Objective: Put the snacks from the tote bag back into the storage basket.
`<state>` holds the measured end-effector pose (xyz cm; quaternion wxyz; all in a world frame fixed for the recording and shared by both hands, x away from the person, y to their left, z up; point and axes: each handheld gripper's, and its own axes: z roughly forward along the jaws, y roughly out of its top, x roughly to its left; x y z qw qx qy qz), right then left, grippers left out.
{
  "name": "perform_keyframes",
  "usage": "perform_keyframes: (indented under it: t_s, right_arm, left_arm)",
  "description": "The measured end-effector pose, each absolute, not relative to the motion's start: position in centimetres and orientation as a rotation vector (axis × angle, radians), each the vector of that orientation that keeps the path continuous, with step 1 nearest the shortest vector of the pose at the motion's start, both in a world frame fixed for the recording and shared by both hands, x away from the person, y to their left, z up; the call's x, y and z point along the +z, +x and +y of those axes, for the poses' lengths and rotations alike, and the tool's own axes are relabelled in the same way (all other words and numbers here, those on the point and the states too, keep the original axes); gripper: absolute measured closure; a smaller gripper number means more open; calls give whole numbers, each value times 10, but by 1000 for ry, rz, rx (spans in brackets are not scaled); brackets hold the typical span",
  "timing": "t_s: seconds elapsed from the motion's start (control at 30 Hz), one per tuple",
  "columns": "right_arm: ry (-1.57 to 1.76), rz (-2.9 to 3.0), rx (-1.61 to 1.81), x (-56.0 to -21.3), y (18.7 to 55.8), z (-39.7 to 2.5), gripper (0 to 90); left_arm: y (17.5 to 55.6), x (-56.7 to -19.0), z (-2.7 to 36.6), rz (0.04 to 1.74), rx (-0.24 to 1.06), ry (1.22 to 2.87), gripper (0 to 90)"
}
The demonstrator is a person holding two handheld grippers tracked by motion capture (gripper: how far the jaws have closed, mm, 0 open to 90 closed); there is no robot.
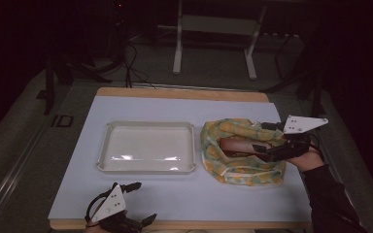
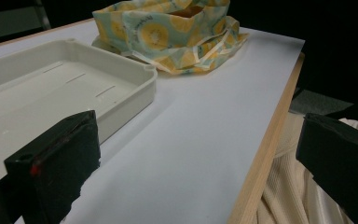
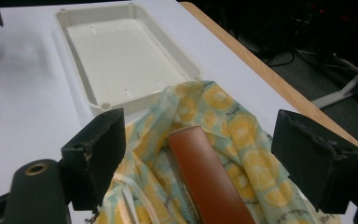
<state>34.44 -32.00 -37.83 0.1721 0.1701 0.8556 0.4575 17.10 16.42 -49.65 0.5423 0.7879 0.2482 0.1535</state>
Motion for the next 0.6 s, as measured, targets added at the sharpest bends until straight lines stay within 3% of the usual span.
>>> perform_keyframes:
  t_s: [0.6]
  right_arm:
    - [516, 2524, 1188, -396, 377, -330, 291]
  left_arm:
    - [171, -497, 164, 584, 360, 1874, 0]
